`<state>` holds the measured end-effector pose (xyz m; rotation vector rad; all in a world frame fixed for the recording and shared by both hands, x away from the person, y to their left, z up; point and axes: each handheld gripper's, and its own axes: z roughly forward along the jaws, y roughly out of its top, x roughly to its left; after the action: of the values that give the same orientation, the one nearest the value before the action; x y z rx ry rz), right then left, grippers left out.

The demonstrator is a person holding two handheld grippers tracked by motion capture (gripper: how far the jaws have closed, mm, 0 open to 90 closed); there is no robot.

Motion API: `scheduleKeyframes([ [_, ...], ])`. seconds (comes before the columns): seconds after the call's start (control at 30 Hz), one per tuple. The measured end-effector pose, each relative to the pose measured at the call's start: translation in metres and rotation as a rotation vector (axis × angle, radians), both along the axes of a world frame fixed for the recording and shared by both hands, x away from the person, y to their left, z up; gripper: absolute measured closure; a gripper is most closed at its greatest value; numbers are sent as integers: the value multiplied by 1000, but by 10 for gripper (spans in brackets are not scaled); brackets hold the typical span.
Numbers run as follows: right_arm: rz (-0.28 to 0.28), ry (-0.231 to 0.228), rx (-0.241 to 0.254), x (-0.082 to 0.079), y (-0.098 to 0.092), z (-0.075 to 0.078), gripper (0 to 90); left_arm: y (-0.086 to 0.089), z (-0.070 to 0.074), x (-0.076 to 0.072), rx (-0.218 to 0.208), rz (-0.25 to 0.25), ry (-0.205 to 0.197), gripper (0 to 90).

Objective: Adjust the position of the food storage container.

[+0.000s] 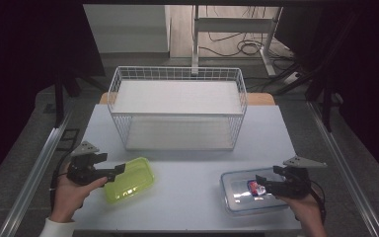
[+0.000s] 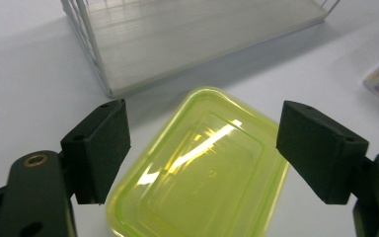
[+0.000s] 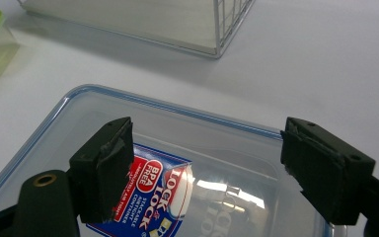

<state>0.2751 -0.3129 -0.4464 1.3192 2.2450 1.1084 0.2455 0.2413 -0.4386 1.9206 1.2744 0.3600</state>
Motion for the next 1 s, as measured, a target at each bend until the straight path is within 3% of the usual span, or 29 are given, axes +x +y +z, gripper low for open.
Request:
scheduleKeyframes([
  [0.33, 8, -16, -15, -6, -5, 10, 305, -5, -5, 0, 13, -36, 15, 198],
  [0.5, -73, -2, -2, -7, -29, 8, 424, -5, -6, 1, 24, -46, 24, 195],
  [0.53, -103, 7, -10, -9, -38, 6, 500, -6, -7, 2, 24, -44, 29, 194],
  [0.67, -120, 21, -58, -12, -45, 4, 600, -7, -7, 2, 27, -50, 32, 193],
  [0.73, -130, 30, -97, -16, -52, 5, 725, -8, -7, 1, 24, -56, 37, 192],
  [0.77, -130, 30, -97, -16, -52, 5, 725, -8, -7, 1, 24, -56, 37, 191],
  [0.8, -131, 37, -97, -19, -55, 5, 805, -9, -7, 0, 23, -65, 37, 191],
  [1.0, -148, 82, -130, -28, -70, -5, 894, -14, -6, -1, 30, -87, 40, 191],
])
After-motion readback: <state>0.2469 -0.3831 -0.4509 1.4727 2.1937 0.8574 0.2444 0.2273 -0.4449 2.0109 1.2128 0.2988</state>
